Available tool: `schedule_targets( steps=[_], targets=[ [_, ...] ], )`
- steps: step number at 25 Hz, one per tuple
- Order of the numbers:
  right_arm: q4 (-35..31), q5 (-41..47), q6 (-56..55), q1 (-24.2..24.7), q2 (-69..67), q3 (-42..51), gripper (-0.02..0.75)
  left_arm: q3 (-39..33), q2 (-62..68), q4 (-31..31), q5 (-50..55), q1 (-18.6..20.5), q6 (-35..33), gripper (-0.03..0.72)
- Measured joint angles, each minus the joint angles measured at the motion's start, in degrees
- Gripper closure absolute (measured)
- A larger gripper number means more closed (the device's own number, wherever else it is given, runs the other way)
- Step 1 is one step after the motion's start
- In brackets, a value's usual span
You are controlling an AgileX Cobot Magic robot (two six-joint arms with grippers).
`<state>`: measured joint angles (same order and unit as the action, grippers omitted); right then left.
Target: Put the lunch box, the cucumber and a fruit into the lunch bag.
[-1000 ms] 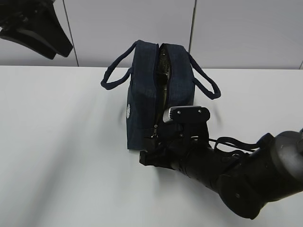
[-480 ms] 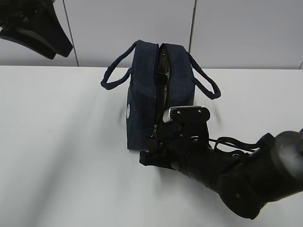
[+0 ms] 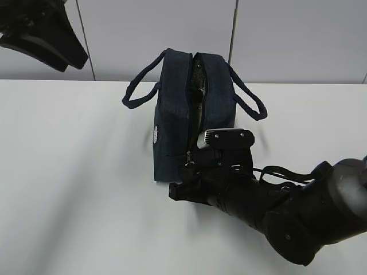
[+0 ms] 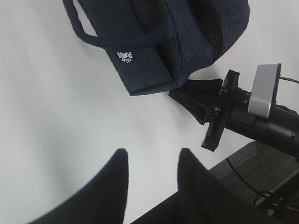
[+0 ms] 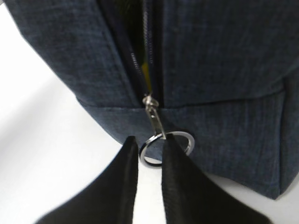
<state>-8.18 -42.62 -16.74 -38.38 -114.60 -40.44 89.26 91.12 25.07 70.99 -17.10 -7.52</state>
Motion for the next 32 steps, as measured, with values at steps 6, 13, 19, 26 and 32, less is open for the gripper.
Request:
schedule_targets(
  steps=[6,13,19,26,32],
  targets=[
    [0.0,0.0,0.0,0.0,0.0,0.0,0.706,0.0,0.0,0.0,0.0,0.0,0.0,0.449],
    [0.47,2.47,0.0,0.0,-0.03,0.0,0.738,0.0,0.0,0.0,0.0,0.0,0.0,0.449],
    [0.6,2.61,0.0,0.0,-0.03,0.0,0.736,0.0,0.0,0.0,0.0,0.0,0.0,0.449],
    [0.73,2.64,0.0,0.0,-0.03,0.0,0.451,0.0,0.0,0.0,0.0,0.0,0.0,0.449],
    [0.86,2.14,1.53,0.0,-0.03,0.0,0.254,0.0,0.0,0.0,0.0,0.0,0.0,0.449]
  ],
)
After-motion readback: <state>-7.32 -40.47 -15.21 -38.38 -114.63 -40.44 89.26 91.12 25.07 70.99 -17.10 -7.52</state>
